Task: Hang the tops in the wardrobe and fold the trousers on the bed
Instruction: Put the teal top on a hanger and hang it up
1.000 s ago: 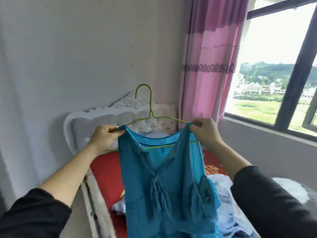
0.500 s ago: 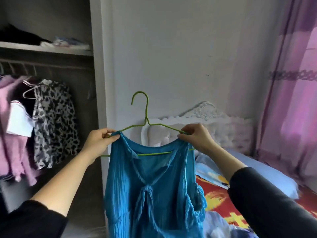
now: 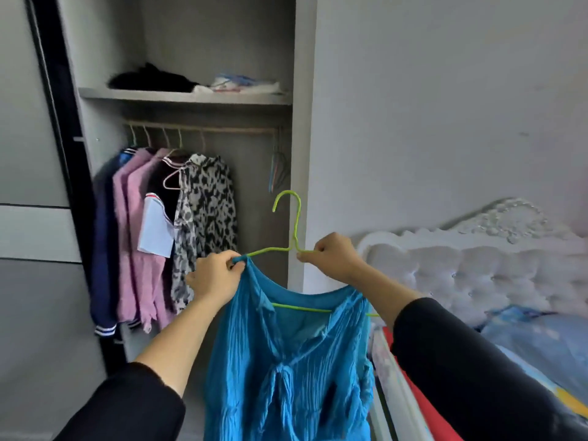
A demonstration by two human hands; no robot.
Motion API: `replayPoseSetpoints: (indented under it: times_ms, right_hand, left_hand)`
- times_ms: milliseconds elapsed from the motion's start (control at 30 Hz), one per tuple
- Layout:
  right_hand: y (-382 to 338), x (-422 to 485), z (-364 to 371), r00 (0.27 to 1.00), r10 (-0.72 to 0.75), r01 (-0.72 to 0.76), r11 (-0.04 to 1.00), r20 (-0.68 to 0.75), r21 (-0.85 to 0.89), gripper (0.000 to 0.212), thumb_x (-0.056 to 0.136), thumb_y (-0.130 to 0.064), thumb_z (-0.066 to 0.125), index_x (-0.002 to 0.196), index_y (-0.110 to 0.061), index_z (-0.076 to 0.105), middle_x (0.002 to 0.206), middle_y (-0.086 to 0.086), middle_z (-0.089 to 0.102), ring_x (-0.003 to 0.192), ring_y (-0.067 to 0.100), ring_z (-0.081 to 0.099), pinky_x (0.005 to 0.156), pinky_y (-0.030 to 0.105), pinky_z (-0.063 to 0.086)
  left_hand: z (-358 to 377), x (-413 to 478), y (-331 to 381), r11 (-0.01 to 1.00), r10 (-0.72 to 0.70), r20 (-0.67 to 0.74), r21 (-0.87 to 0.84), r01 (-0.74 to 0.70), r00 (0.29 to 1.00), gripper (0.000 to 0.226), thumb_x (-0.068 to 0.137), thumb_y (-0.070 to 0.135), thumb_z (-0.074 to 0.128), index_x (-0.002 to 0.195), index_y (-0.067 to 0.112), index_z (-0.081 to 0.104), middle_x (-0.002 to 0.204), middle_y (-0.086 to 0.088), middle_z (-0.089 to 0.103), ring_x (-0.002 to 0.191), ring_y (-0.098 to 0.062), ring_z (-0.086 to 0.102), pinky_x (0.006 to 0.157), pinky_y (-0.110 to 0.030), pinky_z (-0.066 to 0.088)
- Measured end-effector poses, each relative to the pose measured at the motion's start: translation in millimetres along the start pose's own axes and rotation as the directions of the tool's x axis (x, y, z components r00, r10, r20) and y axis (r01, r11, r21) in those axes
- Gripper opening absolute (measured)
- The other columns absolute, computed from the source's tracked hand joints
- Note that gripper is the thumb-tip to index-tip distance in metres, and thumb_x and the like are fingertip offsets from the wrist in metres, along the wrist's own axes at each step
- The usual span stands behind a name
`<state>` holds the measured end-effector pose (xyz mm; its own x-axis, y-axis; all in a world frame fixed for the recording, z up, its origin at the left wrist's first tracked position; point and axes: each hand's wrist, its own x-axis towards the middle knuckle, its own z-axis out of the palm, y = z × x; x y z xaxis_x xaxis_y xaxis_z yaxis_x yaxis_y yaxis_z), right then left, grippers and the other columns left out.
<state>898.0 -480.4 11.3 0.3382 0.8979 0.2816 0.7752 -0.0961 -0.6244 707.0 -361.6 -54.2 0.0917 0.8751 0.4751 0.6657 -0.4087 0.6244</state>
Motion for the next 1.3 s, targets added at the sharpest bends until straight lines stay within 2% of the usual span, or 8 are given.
replayPoseSetpoints:
  times_ms: [167, 333, 467, 700, 867, 1033, 1200, 1300]
  right_hand:
    - [-10, 81, 50, 0.998, 0.024, -0.022, 0.999, 0.059, -0.027, 0.057, 0.081, -0.033, 0.072, 0.047, -0.014, 0.030, 0.047, -0.002, 0.028, 0.046, 0.014, 0.027, 0.044, 0.026, 0.022]
    - [-15, 187, 90, 0.993, 0.074, -0.076, 0.997, 0.089, 0.025, 0.039, 0.081, -0.027, 0.070, 0.057, -0.009, 0.045, 0.054, 0.002, 0.043, 0.050, 0.018, 0.042, 0.047, 0.026, 0.035]
    - [-29, 273, 108, 0.982, 0.126, -0.144, 0.981, 0.140, 0.130, 0.016, 0.083, -0.019, 0.059, 0.080, -0.004, 0.056, 0.063, 0.008, 0.046, 0.048, 0.024, 0.044, 0.045, 0.025, 0.038]
    - [-56, 396, 151, 0.966, 0.209, -0.251, 0.894, 0.151, 0.372, 0.010, 0.088, -0.008, 0.041, 0.088, -0.007, 0.050, 0.081, 0.013, 0.046, 0.043, 0.018, 0.038, 0.050, 0.026, 0.031]
    - [-82, 473, 161, 0.964, 0.252, -0.256, 0.805, 0.083, 0.536, 0.015, 0.094, -0.007, 0.038, 0.104, -0.006, 0.050, 0.072, 0.008, 0.046, 0.035, 0.017, 0.044, 0.033, 0.015, 0.035]
    - [-111, 547, 169, 0.961, 0.268, -0.186, 0.806, -0.066, 0.562, 0.023, 0.094, -0.008, 0.040, 0.114, -0.008, 0.049, 0.084, 0.013, 0.051, 0.027, 0.015, 0.045, 0.033, 0.017, 0.038]
    - [-143, 610, 172, 0.948, 0.254, -0.104, 0.816, -0.192, 0.569, 0.016, 0.095, -0.007, 0.039, 0.107, -0.008, 0.049, 0.091, 0.015, 0.053, 0.047, 0.019, 0.044, 0.035, 0.019, 0.039]
    - [-159, 637, 175, 0.937, 0.272, -0.105, 0.819, -0.220, 0.564, 0.015, 0.095, -0.004, 0.040, 0.107, -0.007, 0.049, 0.077, 0.012, 0.051, 0.046, 0.018, 0.044, 0.037, 0.020, 0.042]
  left_hand:
    - [30, 76, -55, 0.963, -0.109, 0.143, 0.259, 0.069, 0.984, 0.019, 0.095, 0.037, 0.047, 0.102, 0.030, 0.063, 0.104, -0.001, 0.063, 0.110, -0.031, 0.051, 0.080, -0.037, 0.038]
    - [69, 167, -82, 0.984, -0.104, 0.343, 0.173, 0.047, 0.933, 0.052, 0.097, 0.034, 0.043, 0.146, 0.022, 0.031, 0.141, -0.009, 0.044, 0.124, -0.029, 0.047, 0.099, -0.038, 0.043]
    - [75, 239, -79, 0.996, -0.071, 0.478, 0.074, 0.041, 0.875, 0.060, 0.100, 0.030, 0.042, 0.153, 0.023, 0.015, 0.150, -0.001, 0.037, 0.122, -0.021, 0.049, 0.098, -0.029, 0.041]
    - [93, 356, -96, 0.994, 0.009, 0.395, 0.099, -0.052, 0.919, 0.050, 0.098, 0.026, 0.049, 0.146, 0.021, 0.036, 0.145, -0.002, 0.045, 0.106, -0.015, 0.057, 0.080, -0.023, 0.043]
    - [100, 454, -105, 0.977, 0.150, 0.281, 0.104, -0.186, 0.948, 0.037, 0.093, 0.024, 0.052, 0.129, 0.021, 0.056, 0.127, -0.009, 0.059, 0.078, -0.019, 0.063, 0.067, -0.029, 0.048]
    - [94, 549, -108, 0.896, 0.386, 0.140, 0.177, -0.407, 0.912, 0.037, 0.087, 0.019, 0.057, 0.123, 0.017, 0.061, 0.130, -0.012, 0.055, 0.127, -0.030, 0.044, 0.105, -0.035, 0.038]
    - [73, 627, -102, 0.848, 0.479, 0.083, 0.215, -0.485, 0.874, 0.047, 0.090, 0.025, 0.056, 0.136, 0.017, 0.047, 0.142, -0.013, 0.039, 0.134, -0.031, 0.029, 0.109, -0.042, 0.033]
    - [70, 665, -96, 0.839, 0.486, 0.082, 0.236, -0.491, 0.870, 0.055, 0.091, 0.027, 0.055, 0.143, 0.020, 0.038, 0.154, -0.011, 0.024, 0.143, -0.029, 0.017, 0.113, -0.044, 0.030]
